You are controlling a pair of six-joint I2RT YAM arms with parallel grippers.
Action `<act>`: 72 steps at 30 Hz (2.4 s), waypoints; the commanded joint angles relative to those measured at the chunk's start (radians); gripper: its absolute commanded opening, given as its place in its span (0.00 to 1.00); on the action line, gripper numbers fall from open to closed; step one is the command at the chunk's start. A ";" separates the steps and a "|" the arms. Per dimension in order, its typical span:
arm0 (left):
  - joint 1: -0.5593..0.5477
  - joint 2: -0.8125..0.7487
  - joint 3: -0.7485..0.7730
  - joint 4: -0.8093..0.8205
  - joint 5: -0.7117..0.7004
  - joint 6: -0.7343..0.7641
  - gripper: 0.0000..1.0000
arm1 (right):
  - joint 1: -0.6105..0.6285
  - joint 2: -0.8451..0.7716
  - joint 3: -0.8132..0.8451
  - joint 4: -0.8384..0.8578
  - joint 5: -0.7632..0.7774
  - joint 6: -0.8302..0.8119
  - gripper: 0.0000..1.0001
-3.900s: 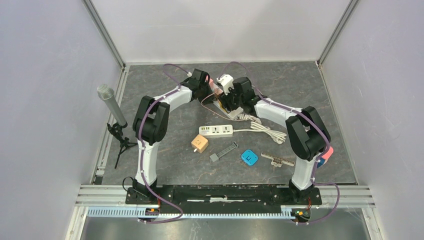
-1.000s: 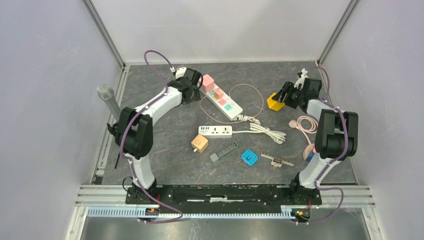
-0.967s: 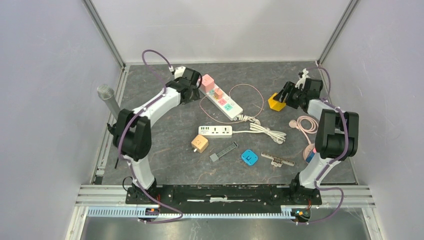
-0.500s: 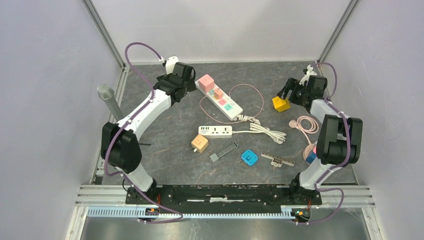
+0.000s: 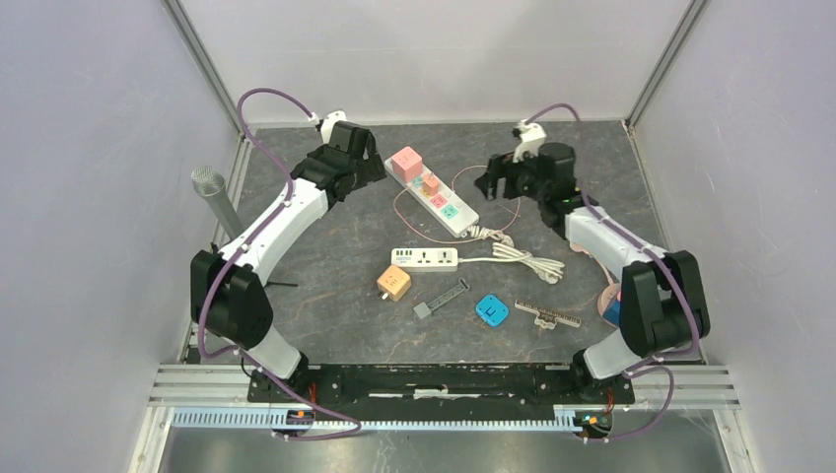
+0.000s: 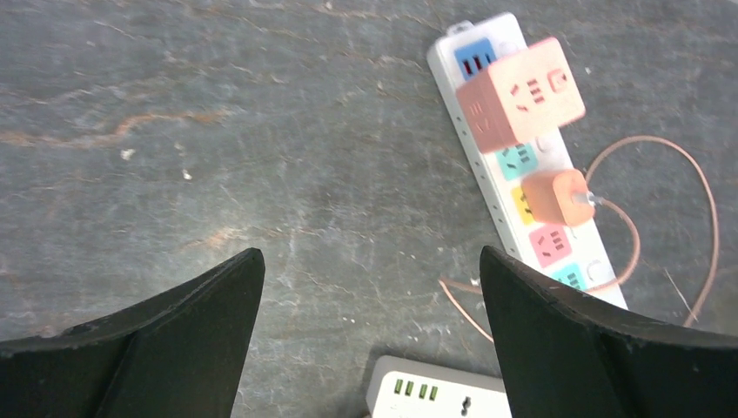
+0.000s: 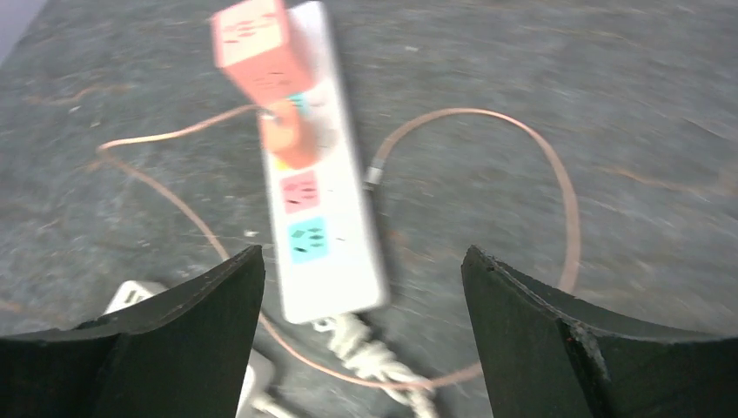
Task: Pull the plug off the socket
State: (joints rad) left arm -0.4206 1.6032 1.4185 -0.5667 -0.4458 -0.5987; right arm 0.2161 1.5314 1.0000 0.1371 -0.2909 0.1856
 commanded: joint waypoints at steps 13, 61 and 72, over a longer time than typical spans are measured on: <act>0.013 0.019 -0.013 0.012 0.262 -0.071 0.99 | 0.291 0.441 0.274 0.278 0.156 -0.081 0.80; 0.095 0.053 -0.034 0.271 0.507 -0.095 0.75 | 0.333 0.615 0.463 0.137 0.140 -0.178 0.16; 0.114 0.199 0.166 0.111 0.439 -0.148 0.88 | 0.333 0.621 0.477 0.118 0.148 -0.176 0.61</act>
State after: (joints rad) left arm -0.3256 1.6421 1.3926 -0.3424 0.0082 -0.7261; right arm 0.5434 2.1708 1.4567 0.2539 -0.1528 0.0109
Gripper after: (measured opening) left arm 0.881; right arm 0.584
